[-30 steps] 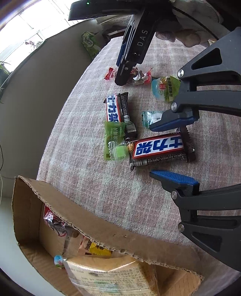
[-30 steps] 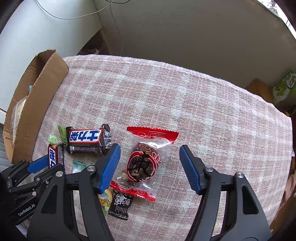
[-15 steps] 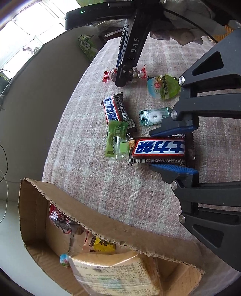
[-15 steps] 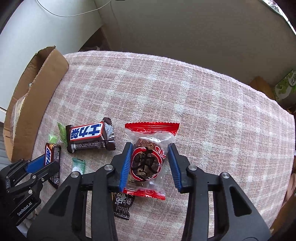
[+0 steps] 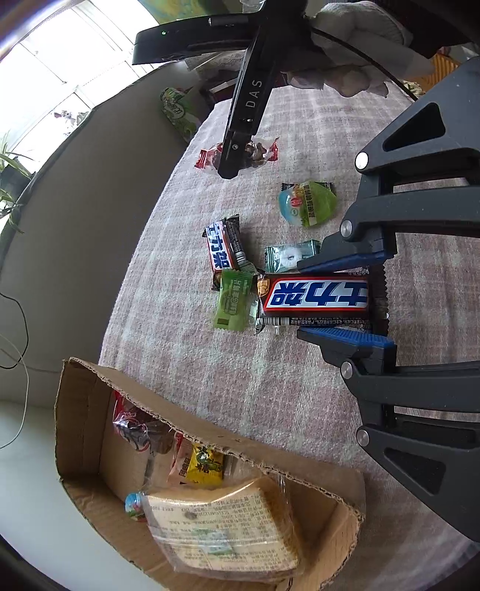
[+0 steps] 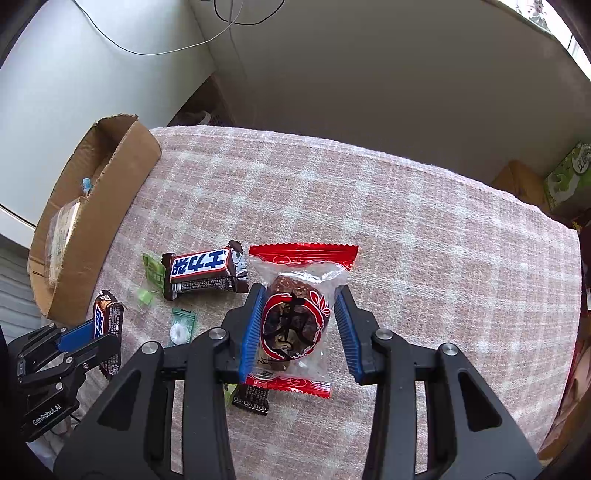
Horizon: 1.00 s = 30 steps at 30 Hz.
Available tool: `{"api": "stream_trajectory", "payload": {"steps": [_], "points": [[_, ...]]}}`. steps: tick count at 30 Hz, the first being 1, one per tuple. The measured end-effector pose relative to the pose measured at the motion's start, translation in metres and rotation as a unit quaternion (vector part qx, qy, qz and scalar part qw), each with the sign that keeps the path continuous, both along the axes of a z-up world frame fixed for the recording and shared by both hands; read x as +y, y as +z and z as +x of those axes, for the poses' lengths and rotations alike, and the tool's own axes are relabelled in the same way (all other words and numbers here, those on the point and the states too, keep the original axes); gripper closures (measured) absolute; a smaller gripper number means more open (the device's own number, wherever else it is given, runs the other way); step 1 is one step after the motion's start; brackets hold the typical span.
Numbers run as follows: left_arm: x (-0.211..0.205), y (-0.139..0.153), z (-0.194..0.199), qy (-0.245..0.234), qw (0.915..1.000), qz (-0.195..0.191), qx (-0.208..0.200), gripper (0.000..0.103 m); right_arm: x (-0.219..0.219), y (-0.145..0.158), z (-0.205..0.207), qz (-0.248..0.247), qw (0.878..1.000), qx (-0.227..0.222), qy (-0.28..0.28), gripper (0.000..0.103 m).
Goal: Organize snacks
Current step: 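Carry the chocolate bar and red-sealed bag into the box and release them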
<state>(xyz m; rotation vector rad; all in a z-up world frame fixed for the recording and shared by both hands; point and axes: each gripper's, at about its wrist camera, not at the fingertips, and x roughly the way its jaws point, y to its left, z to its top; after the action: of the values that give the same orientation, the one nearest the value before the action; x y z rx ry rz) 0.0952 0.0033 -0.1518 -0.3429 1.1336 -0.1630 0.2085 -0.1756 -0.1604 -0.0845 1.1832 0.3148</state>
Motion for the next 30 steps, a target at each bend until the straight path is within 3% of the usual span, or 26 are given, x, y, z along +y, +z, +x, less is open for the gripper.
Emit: {"api": "stream_trajectory", "payload": {"steps": [10,21,30], "points": [[0.018,0.026,0.000,0.025,0.9992,0.004,-0.031,0.076,0.022,0.026,0.000,0.013,0.999,-0.021,0.023,0.063],[0.061,0.049,0.019,0.066,0.9959,0.020,-0.058,0.076,0.078,0.050,0.004,0.037,0.996,-0.040,0.068,0.063],[0.102,0.053,0.044,0.088,0.9923,0.065,-0.058,0.076,0.136,0.065,0.008,0.054,0.991,-0.048,0.114,0.063]]}}
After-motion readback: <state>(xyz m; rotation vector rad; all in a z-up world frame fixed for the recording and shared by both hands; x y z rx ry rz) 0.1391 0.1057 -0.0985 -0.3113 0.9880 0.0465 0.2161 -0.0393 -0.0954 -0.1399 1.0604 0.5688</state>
